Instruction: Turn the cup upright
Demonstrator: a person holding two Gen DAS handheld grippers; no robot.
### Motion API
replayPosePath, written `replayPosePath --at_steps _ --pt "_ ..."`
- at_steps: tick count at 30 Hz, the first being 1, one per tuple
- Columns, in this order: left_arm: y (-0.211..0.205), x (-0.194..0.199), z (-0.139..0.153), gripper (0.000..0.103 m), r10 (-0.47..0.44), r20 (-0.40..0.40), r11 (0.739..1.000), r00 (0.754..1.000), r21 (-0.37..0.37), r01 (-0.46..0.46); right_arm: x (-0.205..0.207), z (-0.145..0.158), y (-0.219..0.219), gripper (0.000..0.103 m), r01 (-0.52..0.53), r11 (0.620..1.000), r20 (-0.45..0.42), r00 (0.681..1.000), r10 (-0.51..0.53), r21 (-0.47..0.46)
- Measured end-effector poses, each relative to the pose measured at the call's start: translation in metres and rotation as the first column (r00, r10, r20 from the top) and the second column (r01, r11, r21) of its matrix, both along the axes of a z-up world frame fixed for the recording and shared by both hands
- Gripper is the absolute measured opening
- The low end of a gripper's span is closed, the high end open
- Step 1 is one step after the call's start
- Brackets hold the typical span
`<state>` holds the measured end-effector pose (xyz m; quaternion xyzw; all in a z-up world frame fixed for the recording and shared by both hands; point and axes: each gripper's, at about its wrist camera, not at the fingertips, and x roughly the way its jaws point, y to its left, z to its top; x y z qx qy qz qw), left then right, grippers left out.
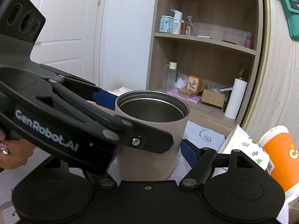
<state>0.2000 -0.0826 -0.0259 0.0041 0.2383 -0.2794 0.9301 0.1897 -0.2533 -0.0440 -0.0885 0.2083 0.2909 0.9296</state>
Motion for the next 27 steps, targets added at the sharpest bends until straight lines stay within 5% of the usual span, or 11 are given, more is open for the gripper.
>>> replayPosePath --at_steps 10,18,27 --pt "0.011 -0.012 0.004 0.084 0.062 -0.02 0.997 0.998 -0.05 -0.063 -0.015 0.005 0.004 0.088 0.058 0.998 0.004 0.998 -0.058 -0.039" --pt "0.04 -0.05 0.044 0.091 0.128 0.015 0.985 0.992 -0.122 -0.126 -0.046 0.021 -0.015 0.089 0.17 0.984 -0.055 0.984 -0.167 0.055" --pt "0.044 -0.097 0.074 0.096 0.247 0.065 0.965 0.967 0.07 -0.251 -0.091 0.062 -0.031 0.091 0.161 0.974 -0.007 0.987 -0.162 0.158"
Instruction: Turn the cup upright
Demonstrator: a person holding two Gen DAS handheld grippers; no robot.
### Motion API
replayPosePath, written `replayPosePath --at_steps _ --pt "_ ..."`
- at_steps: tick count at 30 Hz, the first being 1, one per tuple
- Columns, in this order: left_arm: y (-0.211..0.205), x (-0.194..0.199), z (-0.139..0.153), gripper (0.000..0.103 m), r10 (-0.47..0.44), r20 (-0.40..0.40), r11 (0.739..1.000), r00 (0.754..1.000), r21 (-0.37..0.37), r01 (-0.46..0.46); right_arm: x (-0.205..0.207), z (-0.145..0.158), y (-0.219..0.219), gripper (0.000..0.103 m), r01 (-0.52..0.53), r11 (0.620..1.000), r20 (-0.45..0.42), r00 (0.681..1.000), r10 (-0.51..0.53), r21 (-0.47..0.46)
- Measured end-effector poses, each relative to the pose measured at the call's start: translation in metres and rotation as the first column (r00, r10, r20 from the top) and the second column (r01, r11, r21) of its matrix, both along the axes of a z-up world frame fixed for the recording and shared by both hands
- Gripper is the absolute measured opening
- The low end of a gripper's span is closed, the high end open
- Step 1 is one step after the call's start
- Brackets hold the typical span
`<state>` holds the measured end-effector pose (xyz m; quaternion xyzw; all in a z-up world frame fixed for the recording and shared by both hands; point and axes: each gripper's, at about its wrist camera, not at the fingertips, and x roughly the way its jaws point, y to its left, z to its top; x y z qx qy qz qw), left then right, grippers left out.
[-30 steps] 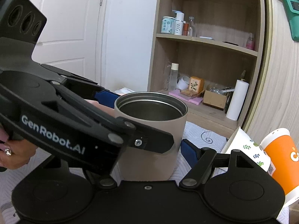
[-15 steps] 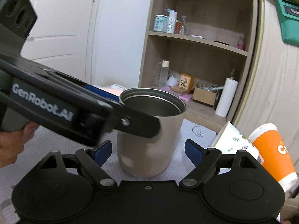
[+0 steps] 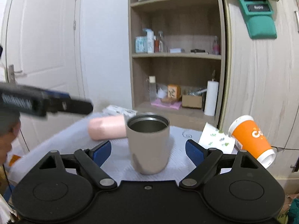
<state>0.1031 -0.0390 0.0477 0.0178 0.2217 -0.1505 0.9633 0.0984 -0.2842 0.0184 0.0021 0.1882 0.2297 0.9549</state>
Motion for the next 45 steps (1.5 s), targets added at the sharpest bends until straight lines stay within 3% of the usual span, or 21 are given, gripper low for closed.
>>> replayPosePath --at_steps 4,12,17,23,28,41,45 --pt "0.006 -0.009 0.0 0.096 0.034 -0.055 0.999 0.998 -0.004 -0.034 -0.02 0.011 0.002 0.091 0.025 0.999 0.03 0.999 -0.025 -0.03" --pt "0.013 -0.04 -0.007 0.096 0.095 -0.072 0.995 0.993 0.007 -0.095 -0.048 0.019 0.0 0.091 0.152 0.987 0.057 0.987 -0.149 -0.049" --pt "0.015 -0.052 -0.013 0.096 0.115 -0.094 0.993 0.989 0.017 -0.114 -0.063 0.024 0.0 0.092 0.268 0.962 0.067 0.962 -0.265 -0.057" --pt "0.018 -0.058 -0.017 0.097 0.145 -0.109 0.989 0.983 0.009 -0.145 -0.081 0.036 0.0 0.098 0.285 0.958 0.079 0.956 -0.282 -0.031" --pt "0.02 -0.062 -0.019 0.103 0.181 -0.108 0.984 0.978 0.021 -0.18 -0.09 0.037 0.007 0.101 0.31 0.95 0.085 0.948 -0.305 -0.047" --pt "0.026 -0.066 -0.018 0.103 0.241 -0.154 0.97 0.958 0.058 -0.234 -0.093 0.023 0.014 0.103 0.381 0.921 0.002 0.924 -0.382 -0.083" --pt "0.032 -0.071 -0.016 0.103 0.259 -0.148 0.966 0.954 0.028 -0.258 -0.089 0.022 0.012 0.103 0.41 0.907 -0.036 0.909 -0.415 -0.1"
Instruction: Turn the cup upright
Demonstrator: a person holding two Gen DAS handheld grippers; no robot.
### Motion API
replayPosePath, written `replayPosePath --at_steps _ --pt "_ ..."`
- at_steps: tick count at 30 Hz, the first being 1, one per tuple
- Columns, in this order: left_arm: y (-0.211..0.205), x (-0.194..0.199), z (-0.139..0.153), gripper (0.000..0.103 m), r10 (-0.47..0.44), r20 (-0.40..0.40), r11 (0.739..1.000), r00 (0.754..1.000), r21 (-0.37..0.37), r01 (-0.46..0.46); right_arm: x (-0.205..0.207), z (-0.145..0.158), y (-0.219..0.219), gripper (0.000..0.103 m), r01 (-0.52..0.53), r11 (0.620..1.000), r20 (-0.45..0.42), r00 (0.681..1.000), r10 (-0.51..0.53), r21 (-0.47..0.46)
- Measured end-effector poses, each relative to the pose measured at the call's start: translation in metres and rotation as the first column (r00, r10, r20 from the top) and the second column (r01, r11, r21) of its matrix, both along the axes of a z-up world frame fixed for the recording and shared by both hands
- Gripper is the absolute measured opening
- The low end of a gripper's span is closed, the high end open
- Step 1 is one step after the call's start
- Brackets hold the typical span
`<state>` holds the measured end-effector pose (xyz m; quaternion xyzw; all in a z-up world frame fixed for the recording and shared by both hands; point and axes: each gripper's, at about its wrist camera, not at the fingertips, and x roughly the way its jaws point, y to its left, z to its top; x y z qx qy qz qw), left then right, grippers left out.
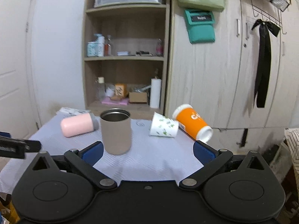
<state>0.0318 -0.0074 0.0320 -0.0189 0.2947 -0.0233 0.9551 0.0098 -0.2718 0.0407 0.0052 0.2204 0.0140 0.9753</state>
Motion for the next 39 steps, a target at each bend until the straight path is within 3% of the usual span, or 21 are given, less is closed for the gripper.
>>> replayPosePath --at_steps 11,39 --pt "-0.006 0.0 -0.004 0.103 0.003 -0.036 0.999 0.999 0.048 -0.001 -0.002 -0.001 0.001 0.103 0.04 0.998 -0.028 0.999 -0.041 -0.042" --pt "-0.011 -0.005 -0.006 0.103 0.015 -0.061 0.995 0.998 0.103 -0.009 -0.006 -0.002 -0.008 0.103 0.045 0.999 -0.034 0.998 -0.046 -0.029"
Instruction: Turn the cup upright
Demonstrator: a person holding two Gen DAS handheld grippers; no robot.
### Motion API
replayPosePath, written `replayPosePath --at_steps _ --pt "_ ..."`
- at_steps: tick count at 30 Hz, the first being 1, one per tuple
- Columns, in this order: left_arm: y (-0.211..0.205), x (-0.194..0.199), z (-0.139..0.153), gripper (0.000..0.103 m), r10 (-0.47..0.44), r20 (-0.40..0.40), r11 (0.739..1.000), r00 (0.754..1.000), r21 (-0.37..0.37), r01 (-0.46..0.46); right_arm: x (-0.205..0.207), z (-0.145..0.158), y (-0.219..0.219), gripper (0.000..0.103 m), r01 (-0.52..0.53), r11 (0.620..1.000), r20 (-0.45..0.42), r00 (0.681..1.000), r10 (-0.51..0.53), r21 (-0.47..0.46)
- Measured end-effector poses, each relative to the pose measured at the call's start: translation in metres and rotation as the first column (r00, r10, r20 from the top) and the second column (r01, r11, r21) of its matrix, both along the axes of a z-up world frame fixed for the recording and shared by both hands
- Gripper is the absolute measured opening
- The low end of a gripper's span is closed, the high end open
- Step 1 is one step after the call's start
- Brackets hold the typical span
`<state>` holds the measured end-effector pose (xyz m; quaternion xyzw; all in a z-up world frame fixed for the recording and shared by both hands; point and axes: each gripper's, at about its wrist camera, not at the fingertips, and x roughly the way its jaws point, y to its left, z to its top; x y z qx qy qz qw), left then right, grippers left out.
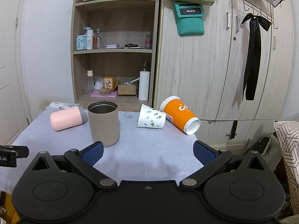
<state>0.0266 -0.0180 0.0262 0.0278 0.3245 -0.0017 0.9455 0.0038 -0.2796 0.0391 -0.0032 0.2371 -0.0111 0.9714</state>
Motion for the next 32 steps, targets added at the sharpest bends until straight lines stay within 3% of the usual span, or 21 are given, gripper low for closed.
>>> replayPosePath --at_steps 9,32 --pt "0.0 -0.004 0.002 0.103 0.0 0.009 1.0 1.0 0.004 0.0 -0.006 0.001 0.011 0.103 -0.033 0.999 0.008 0.999 0.033 -0.026" --pt "0.0 -0.009 0.003 0.103 0.009 0.015 1.0 1.0 0.016 -0.009 -0.009 0.002 0.001 0.103 -0.003 1.0 0.009 1.0 0.003 -0.002"
